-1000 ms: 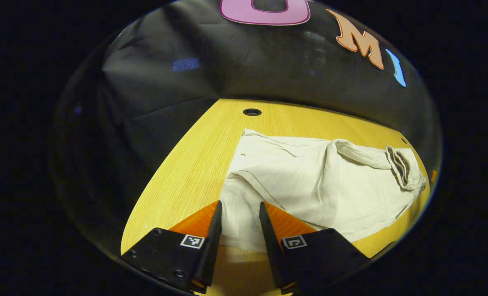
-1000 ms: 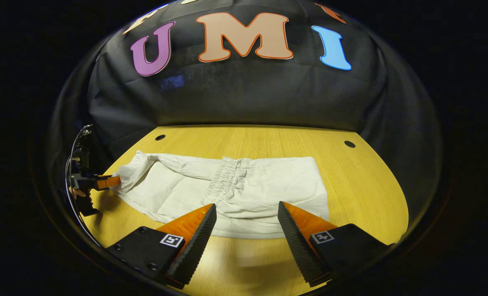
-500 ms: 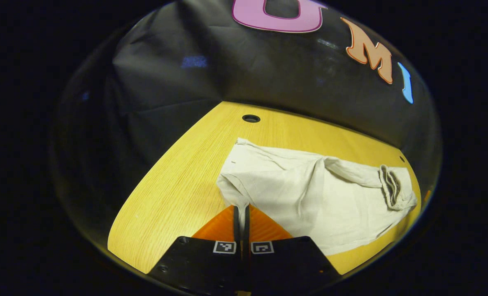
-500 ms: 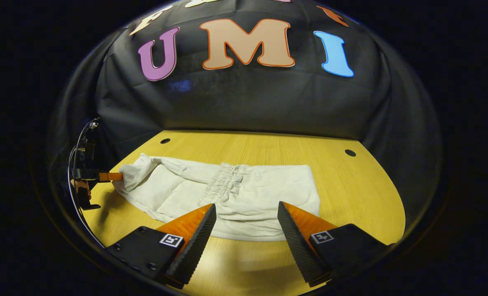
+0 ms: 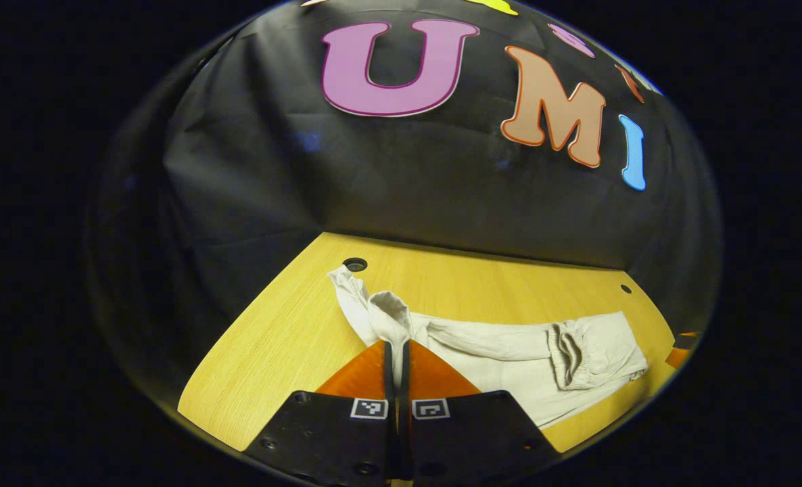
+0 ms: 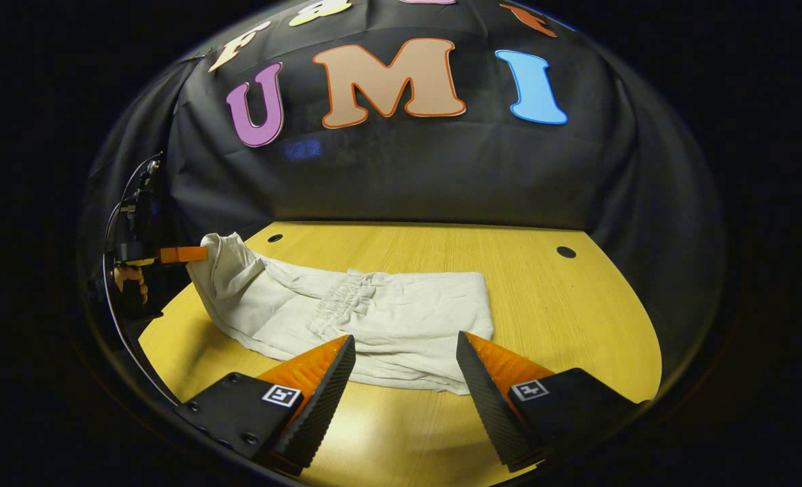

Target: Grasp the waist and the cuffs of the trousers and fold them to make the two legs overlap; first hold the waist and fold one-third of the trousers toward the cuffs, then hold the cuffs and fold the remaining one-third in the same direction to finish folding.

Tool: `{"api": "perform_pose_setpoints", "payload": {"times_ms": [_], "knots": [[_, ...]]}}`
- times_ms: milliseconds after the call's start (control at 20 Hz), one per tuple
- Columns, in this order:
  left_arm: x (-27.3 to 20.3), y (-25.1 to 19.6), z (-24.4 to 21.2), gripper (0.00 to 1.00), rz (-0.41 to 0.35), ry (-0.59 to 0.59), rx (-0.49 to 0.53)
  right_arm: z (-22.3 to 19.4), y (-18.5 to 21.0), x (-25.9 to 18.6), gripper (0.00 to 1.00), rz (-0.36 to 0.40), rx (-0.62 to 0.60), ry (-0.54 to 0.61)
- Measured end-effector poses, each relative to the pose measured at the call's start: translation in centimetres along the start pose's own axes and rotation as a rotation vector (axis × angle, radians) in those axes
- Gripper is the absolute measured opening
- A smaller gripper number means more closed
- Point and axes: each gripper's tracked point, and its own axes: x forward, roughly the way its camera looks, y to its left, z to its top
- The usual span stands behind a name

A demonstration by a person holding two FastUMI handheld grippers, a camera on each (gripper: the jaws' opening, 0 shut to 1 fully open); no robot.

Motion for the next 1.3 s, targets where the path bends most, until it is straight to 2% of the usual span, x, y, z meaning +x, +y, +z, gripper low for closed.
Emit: {"api": "perform_pose_setpoints", "payload": {"times_ms": [400, 850, 1050, 1300], "knots": [[-0.6, -7.8, 3.9, 0.0, -0.07, -0.055, 0.018, 0.5, -4.5, -1.3, 0.97, -0.006, 0.041, -0.02], [-0.7, -19.0, 7.3, 0.0, -0.208, -0.114, 0.063, 0.6, -8.7, -3.1, 0.97, -0.011, 0.05, -0.045], [0.2, -24.8, 7.0, 0.0, -0.274, -0.105, 0.102, 0.0, -11.2, -4.4, 0.97, -0.027, 0.066, -0.059], [1.1, -31.9, 4.3, 0.0, -0.362, -0.079, 0.127, -1.1, -14.1, -6.2, 0.97, -0.047, 0.076, -0.063]]}}
